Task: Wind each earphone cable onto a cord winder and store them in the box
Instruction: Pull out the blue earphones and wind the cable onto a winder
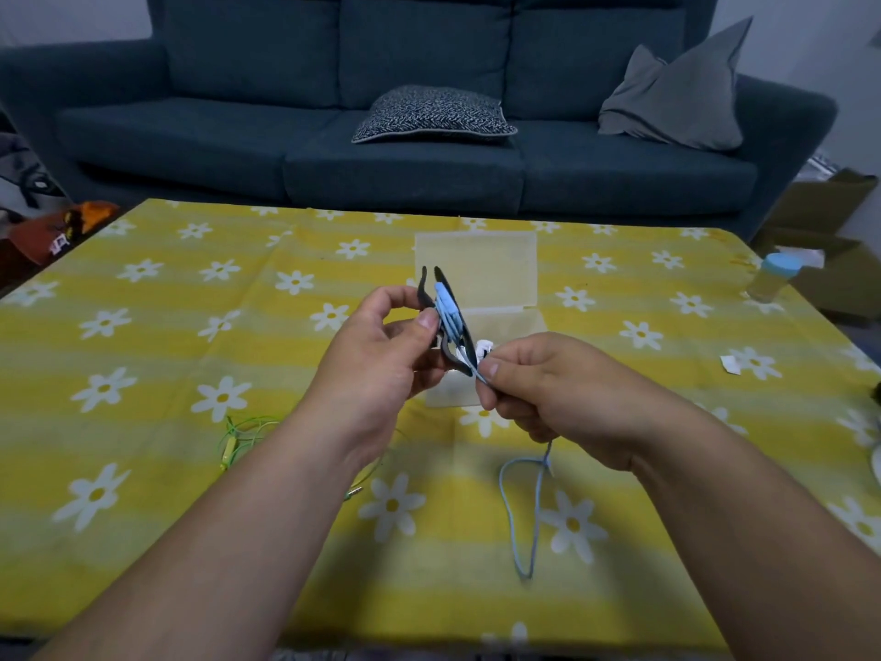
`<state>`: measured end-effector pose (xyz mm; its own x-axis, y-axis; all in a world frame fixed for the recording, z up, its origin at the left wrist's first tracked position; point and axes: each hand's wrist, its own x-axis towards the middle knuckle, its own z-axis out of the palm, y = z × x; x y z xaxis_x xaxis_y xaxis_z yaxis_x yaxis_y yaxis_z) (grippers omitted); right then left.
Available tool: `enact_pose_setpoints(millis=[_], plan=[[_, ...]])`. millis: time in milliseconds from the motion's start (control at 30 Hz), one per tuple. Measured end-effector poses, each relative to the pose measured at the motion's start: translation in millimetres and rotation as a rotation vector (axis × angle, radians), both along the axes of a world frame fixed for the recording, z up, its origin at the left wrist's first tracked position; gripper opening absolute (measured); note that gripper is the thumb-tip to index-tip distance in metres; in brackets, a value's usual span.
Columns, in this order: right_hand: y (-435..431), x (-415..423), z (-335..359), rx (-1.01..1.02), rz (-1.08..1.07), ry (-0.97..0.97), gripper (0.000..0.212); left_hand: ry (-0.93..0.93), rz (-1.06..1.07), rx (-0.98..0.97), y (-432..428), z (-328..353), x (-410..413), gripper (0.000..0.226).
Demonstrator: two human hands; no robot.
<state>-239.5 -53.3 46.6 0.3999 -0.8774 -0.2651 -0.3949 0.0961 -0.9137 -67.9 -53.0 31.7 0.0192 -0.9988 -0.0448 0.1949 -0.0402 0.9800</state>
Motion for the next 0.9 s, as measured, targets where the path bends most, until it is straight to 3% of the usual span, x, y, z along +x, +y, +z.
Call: enact_pose_setpoints(millis=[200,500,800,900], plan=[[2.0,-0.8,10.0,0.006,-0.011,-0.117,0.036,-0.412,0.001,-0.196,1.9,-3.3,-3.4,0.015],[-1.2,-10.5,17.1,-0.006,-0.118,-0.149,0.029,-0.526,-0.035,-0.344,7.9,5.2,-2.4,0.025],[-4.6,-14.0,22.8,-0.025,-0.242,-0.237,0.027,-0.595,-0.106,-0.343,7.6,2.2,0.6,0.027],[-7.5,-15.7,24.4,-0.068,-0.294,-0.292,0.029,-0.525,-0.194,-0.288,7.7,-0.2,-0.5,0.024]])
